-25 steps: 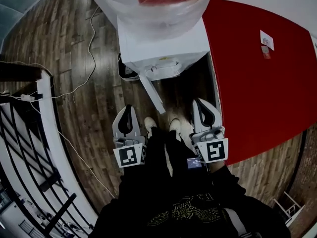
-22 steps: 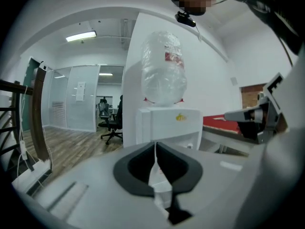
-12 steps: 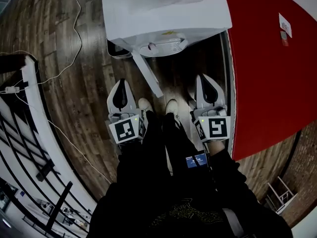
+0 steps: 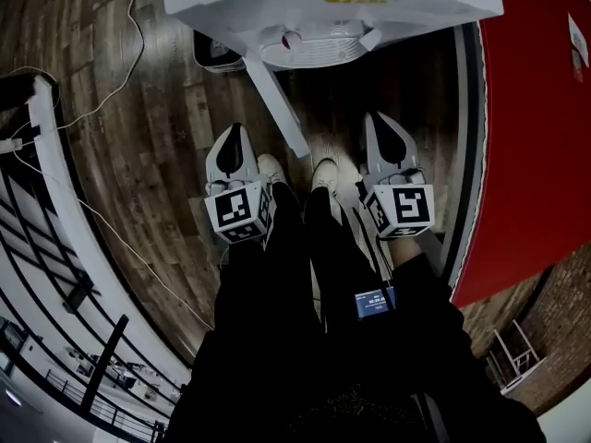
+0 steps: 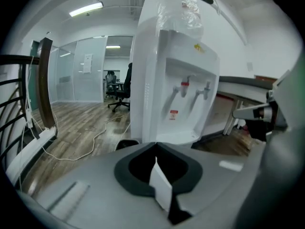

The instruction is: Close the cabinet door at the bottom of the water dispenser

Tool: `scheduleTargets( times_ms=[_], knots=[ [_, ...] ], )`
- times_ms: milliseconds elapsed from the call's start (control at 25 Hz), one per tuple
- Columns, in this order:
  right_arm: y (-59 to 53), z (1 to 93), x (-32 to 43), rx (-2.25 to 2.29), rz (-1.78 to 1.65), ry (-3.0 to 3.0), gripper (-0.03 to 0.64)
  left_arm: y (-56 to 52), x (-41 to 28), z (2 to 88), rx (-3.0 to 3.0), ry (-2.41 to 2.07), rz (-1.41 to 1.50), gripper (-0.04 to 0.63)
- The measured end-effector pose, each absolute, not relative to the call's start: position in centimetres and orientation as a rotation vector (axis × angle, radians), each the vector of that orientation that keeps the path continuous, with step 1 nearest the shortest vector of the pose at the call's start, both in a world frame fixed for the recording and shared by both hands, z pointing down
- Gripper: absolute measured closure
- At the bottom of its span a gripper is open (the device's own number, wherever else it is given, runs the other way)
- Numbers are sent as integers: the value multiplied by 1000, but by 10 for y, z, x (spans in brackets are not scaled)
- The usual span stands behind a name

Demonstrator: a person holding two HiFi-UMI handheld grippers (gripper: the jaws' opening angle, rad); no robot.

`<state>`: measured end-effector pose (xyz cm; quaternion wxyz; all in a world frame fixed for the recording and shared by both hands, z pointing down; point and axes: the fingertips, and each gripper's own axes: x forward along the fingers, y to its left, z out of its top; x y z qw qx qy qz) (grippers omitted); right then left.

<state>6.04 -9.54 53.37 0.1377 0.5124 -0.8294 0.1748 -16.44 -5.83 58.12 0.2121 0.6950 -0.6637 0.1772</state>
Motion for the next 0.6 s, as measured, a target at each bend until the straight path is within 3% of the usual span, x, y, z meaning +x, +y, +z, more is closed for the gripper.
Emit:
scheduleTargets(
  times_ms=[600],
  knots=[
    [-89, 629, 66, 1440, 633, -2318, 618, -45, -148, 727, 1758, -1585, 636, 588]
  ],
)
